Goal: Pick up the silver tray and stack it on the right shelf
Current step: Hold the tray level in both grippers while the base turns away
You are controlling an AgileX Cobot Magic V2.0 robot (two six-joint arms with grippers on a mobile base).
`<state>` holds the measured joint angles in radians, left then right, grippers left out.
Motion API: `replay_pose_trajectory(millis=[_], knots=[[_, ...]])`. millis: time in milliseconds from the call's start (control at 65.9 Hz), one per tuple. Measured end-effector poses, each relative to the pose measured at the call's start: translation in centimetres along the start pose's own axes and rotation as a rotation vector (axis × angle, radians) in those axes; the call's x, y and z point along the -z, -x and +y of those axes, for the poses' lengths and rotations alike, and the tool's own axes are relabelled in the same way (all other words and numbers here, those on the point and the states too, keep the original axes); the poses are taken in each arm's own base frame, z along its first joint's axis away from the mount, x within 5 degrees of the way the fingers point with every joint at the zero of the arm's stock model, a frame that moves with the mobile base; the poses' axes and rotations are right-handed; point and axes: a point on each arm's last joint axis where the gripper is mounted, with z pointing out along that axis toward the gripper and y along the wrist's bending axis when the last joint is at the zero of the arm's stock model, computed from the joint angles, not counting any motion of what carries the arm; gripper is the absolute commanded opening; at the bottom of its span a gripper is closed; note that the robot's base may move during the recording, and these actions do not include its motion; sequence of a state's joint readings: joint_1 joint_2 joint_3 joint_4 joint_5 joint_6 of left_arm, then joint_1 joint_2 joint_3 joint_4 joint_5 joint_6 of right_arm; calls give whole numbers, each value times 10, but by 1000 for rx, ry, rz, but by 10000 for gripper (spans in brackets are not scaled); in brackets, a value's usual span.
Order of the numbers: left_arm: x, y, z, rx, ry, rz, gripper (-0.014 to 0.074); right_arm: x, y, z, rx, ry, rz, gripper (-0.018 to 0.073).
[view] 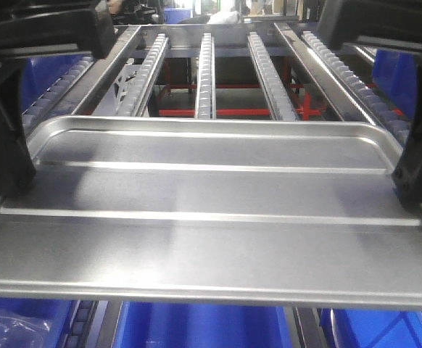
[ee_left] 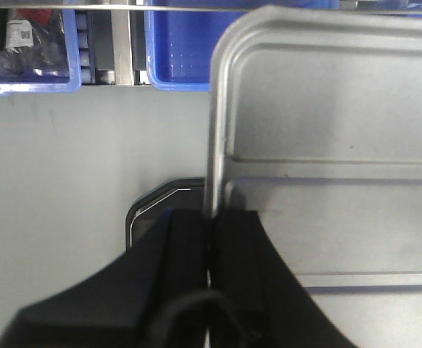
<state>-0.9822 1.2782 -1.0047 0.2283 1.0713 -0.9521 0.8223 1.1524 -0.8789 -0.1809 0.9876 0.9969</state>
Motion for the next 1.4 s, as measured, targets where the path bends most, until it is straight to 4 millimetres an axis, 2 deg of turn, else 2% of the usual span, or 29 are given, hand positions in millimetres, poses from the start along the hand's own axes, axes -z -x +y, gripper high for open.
replay_pose_trajectory(millis=[1395], knots=[[0, 0, 0, -1, 3, 0, -99, 0, 0, 0, 0, 1, 0, 59]])
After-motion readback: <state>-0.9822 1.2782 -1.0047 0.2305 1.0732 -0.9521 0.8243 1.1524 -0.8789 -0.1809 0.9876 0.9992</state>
